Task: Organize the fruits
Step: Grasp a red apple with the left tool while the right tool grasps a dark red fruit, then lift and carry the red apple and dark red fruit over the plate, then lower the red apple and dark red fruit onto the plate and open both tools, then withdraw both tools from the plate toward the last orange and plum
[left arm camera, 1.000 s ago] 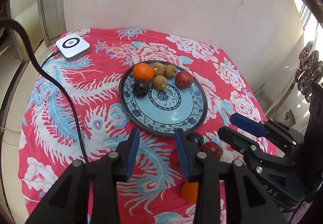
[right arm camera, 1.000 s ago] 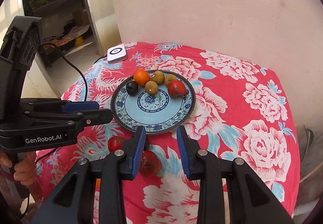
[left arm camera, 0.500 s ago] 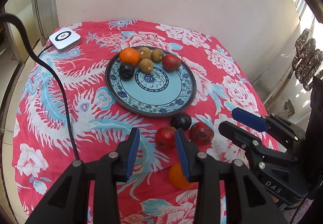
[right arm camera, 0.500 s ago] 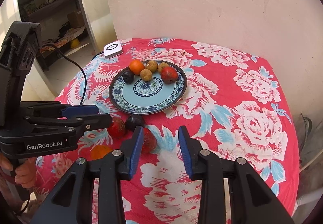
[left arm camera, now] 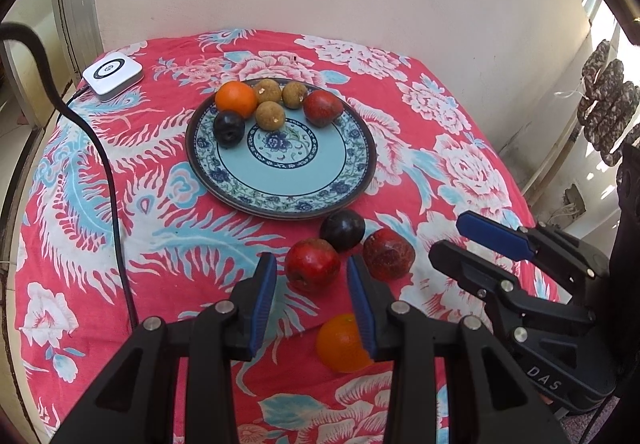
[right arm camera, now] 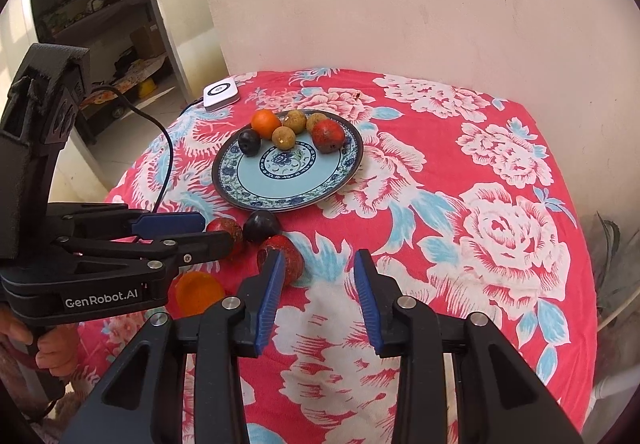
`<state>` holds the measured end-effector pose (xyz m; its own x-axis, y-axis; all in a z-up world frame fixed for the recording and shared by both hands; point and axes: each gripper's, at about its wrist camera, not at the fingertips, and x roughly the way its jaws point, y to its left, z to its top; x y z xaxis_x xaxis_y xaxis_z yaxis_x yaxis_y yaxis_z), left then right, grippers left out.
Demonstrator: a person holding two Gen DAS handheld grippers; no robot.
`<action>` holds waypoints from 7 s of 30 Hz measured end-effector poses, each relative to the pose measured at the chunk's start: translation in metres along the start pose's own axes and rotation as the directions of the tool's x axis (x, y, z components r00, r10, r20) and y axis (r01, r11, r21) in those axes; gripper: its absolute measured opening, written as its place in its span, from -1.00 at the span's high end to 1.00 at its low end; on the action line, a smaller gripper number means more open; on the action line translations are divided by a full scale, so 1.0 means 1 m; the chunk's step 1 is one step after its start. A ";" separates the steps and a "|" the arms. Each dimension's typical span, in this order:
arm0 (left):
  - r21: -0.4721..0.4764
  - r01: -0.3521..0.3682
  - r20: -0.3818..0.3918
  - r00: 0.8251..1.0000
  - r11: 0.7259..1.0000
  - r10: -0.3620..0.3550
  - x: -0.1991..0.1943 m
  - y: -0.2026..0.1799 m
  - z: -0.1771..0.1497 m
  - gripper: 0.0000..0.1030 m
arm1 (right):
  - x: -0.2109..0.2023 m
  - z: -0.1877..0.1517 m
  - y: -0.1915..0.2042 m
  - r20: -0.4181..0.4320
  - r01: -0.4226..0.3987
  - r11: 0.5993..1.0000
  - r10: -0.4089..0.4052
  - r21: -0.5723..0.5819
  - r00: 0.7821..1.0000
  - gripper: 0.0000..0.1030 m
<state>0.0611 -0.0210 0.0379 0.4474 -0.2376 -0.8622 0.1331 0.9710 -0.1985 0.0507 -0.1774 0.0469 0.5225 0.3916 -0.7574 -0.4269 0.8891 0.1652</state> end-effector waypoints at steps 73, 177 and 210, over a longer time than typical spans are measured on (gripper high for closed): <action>-0.084 -0.099 0.095 0.990 0.992 0.107 -0.019 0.051 0.007 0.37 | 0.034 -0.004 0.024 -0.049 -0.042 0.997 0.039 -0.060 0.998 0.37; -0.032 -0.022 0.077 0.997 0.999 0.024 0.014 0.044 0.053 0.37 | 0.079 0.053 0.026 -0.025 -0.079 0.985 0.076 -0.155 0.997 0.28; -0.033 -0.008 0.076 0.997 0.999 0.011 -0.023 0.023 0.017 0.37 | 0.016 0.016 0.017 0.021 -0.030 0.997 0.032 -0.075 0.999 0.28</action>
<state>0.0689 0.0061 0.0605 0.5149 -0.2283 -0.8263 0.0998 0.9733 -0.2067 0.0631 -0.1521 0.0479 0.5241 0.4243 -0.7384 -0.4963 0.8568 0.1401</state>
